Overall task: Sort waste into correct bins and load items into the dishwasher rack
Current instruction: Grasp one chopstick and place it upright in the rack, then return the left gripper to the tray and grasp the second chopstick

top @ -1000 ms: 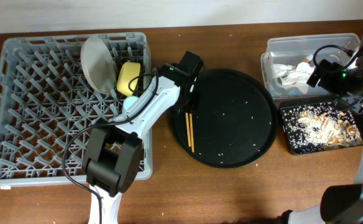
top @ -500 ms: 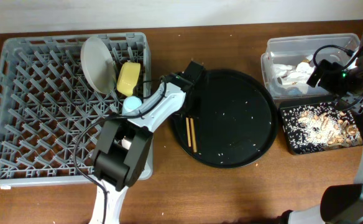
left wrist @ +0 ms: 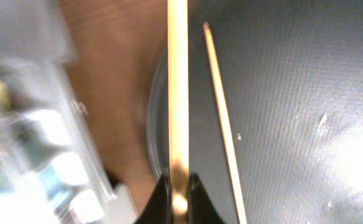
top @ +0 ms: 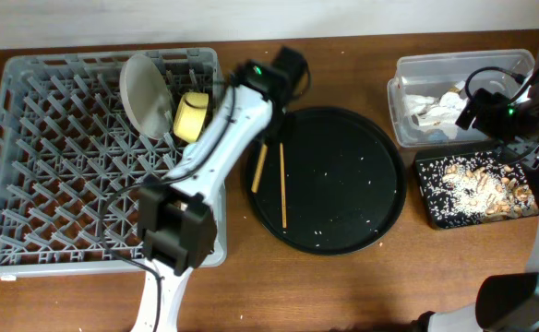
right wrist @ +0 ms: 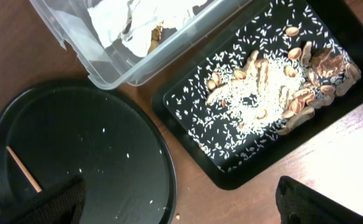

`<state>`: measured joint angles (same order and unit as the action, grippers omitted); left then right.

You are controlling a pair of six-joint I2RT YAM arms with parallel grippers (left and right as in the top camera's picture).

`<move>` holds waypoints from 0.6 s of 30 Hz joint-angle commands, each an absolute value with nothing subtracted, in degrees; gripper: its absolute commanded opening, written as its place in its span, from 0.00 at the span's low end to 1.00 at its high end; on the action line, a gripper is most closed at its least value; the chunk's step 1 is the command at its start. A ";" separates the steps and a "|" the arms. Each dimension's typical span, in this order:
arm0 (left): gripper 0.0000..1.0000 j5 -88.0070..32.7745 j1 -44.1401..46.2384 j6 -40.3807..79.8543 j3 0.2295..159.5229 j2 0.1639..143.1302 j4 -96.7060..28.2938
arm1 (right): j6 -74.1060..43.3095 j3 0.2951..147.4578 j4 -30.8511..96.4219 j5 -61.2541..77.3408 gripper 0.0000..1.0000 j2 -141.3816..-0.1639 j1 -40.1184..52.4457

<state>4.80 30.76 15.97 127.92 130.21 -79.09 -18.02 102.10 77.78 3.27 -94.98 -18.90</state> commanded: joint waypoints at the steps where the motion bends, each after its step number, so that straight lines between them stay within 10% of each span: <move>1: 0.00 12.45 25.02 14.68 148.35 129.29 -95.26 | -18.31 102.19 77.78 2.57 0.98 -94.02 -19.16; 14: 0.00 11.20 3.20 11.00 116.42 120.62 -89.52 | -18.31 102.19 77.78 2.57 0.98 -94.02 -19.16; 18: 0.51 11.22 3.09 8.25 115.92 120.62 -87.57 | -18.33 102.19 77.80 2.57 0.98 -94.02 -19.16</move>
<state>10.79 2.98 10.74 116.18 121.67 -87.94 -18.00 102.08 77.80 3.25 -94.98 -18.90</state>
